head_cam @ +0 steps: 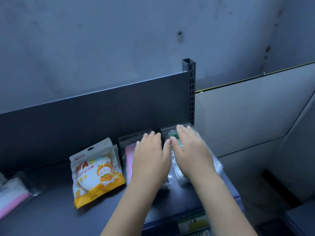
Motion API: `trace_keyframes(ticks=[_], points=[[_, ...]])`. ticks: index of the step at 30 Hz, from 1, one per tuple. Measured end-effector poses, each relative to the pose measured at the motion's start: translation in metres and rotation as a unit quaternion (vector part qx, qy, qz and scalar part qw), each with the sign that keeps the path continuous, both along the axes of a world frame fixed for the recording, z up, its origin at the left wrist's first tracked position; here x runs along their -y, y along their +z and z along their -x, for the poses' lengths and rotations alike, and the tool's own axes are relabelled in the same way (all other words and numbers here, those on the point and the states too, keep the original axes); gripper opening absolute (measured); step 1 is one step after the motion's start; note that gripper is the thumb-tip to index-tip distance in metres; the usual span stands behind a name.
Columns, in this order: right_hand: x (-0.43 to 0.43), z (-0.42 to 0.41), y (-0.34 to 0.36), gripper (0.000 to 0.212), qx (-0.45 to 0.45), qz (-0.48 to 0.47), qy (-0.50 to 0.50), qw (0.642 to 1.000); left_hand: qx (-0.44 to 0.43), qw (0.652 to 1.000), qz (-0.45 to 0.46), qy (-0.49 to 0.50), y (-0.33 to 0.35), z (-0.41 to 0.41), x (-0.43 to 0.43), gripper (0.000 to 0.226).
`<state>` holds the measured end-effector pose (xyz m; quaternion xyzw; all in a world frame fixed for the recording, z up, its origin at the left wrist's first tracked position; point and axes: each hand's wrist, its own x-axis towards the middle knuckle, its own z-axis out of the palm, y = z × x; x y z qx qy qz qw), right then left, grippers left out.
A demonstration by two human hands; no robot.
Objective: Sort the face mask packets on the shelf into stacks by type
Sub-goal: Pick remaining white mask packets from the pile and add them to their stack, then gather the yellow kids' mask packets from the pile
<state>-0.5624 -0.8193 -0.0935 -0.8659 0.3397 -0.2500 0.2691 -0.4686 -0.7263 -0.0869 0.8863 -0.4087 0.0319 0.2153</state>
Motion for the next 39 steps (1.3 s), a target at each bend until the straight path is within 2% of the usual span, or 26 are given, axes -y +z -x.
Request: trace_keyframes(ticks=[4, 10, 15, 19, 22, 26, 33, 36, 39], points=[[-0.025, -0.021, 0.001, 0.064, -0.042, 0.026, 0.04, 0.998, 0.02, 0.996, -0.042, 0.073, 0.004, -0.032, -0.041, 0.064], [-0.074, -0.053, -0.001, 0.066, -0.079, 0.047, 0.058, 0.994, 0.048, 0.991, -0.022, 0.124, 0.004, -0.072, -0.103, 0.089], [-0.119, -0.089, 0.002, 0.066, -0.074, 0.074, 0.059, 0.993, 0.06, 0.989, -0.028, 0.132, 0.001, -0.103, -0.152, 0.092], [-0.166, -0.127, 0.004, 0.065, -0.073, 0.057, 0.06, 0.994, 0.055, 0.99, -0.037, 0.124, 0.001, -0.138, -0.202, 0.096], [-0.209, -0.16, 0.006, 0.065, -0.071, 0.045, 0.056, 0.995, 0.046, 0.991, -0.037, 0.122, 0.006, -0.169, -0.246, 0.094], [-0.27, -0.2, 0.007, 0.066, -0.065, 0.033, 0.066, 0.995, 0.034, 0.991, -0.055, 0.122, 0.009, -0.211, -0.301, 0.072], [-0.333, -0.242, 0.006, 0.065, -0.079, 0.02, 0.109, 0.991, 0.036, 0.99, -0.072, 0.119, 0.008, -0.248, -0.366, 0.071], [-0.345, -0.259, 0.007, 0.064, -0.092, 0.021, 0.132, 0.987, 0.032, 0.986, -0.056, 0.156, 0.008, -0.258, -0.383, 0.076], [-0.356, -0.273, 0.004, 0.061, -0.089, -0.006, 0.16, 0.983, 0.018, 0.982, -0.056, 0.178, 0.005, -0.265, -0.399, 0.07]])
